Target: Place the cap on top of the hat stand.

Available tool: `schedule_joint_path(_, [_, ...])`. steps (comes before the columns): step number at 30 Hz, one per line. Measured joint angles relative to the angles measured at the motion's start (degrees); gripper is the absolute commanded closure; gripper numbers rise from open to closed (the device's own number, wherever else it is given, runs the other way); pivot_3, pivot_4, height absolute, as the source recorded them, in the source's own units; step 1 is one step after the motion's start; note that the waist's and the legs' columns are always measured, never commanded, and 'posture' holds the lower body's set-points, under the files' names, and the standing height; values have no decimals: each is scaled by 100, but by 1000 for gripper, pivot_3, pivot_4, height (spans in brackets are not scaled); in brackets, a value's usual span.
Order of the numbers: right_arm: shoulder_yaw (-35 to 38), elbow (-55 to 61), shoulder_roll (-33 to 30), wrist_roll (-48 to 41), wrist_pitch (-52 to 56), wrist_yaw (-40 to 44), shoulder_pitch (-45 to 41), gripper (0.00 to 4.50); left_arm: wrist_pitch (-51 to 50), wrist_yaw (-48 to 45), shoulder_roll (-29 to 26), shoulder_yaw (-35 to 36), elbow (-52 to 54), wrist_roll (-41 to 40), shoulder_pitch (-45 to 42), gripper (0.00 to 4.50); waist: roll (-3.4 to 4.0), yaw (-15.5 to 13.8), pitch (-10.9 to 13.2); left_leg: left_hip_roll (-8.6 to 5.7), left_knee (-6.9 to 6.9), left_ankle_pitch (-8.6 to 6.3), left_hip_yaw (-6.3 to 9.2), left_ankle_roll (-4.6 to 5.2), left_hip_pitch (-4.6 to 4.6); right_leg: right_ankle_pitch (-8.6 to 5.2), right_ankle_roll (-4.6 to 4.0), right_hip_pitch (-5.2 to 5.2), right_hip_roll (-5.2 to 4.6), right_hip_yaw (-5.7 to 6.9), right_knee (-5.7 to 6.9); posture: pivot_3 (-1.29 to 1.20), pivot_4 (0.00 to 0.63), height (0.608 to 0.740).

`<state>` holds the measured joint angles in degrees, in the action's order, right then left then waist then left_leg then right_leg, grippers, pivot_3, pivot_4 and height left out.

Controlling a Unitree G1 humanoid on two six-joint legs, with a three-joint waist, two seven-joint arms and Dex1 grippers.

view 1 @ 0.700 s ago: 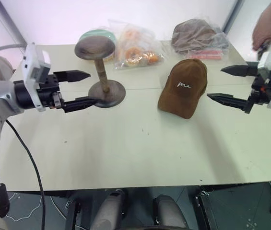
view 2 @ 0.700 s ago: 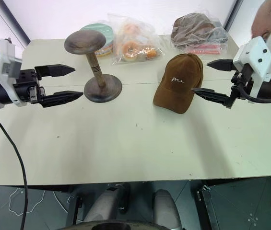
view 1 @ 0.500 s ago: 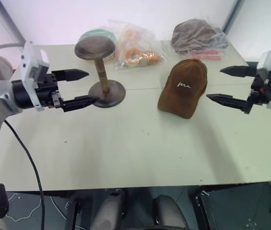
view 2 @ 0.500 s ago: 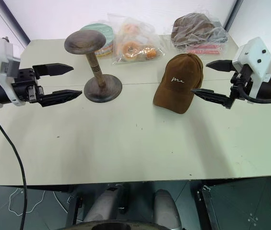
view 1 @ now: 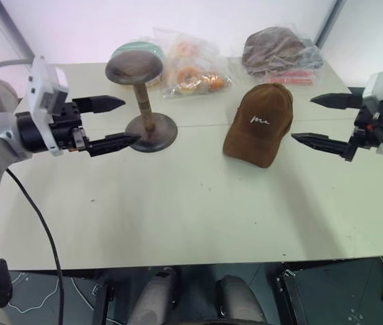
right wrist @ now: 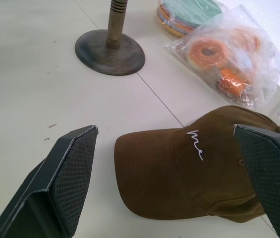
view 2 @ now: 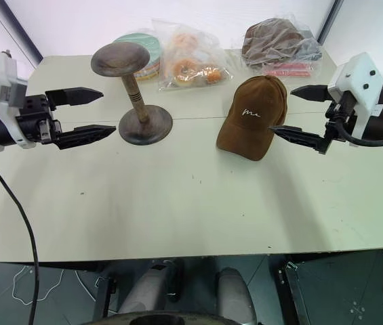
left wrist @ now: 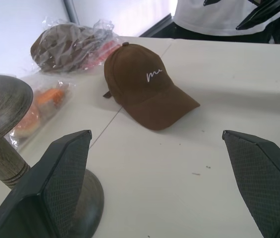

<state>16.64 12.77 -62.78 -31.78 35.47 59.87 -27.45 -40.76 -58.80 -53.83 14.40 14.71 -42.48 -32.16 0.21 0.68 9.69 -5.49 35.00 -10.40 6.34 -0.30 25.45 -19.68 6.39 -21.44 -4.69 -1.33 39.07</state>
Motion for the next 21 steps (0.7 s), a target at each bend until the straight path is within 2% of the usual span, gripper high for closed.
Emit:
schedule_joint_path(13, [41, 201, 0, -91, 157, -71, 113, 0, 30, -42, 13, -32, -15, 5, -37, 48, 0, -3, 0, 0, 0, 0, 0, 0, 0, 0, 0, 0, 0, 0, 0, 0, 150, 740])
schedule_joint_path(21, [-35, 954, 126, -73, 387, -415, 524, 0, 38, -37, 102, -161, -25, 8, -22, 48, -1, -1, 0, 0, 0, 0, 0, 0, 0, 0, 0, 1, 0, 0, -1, 0, 150, 740])
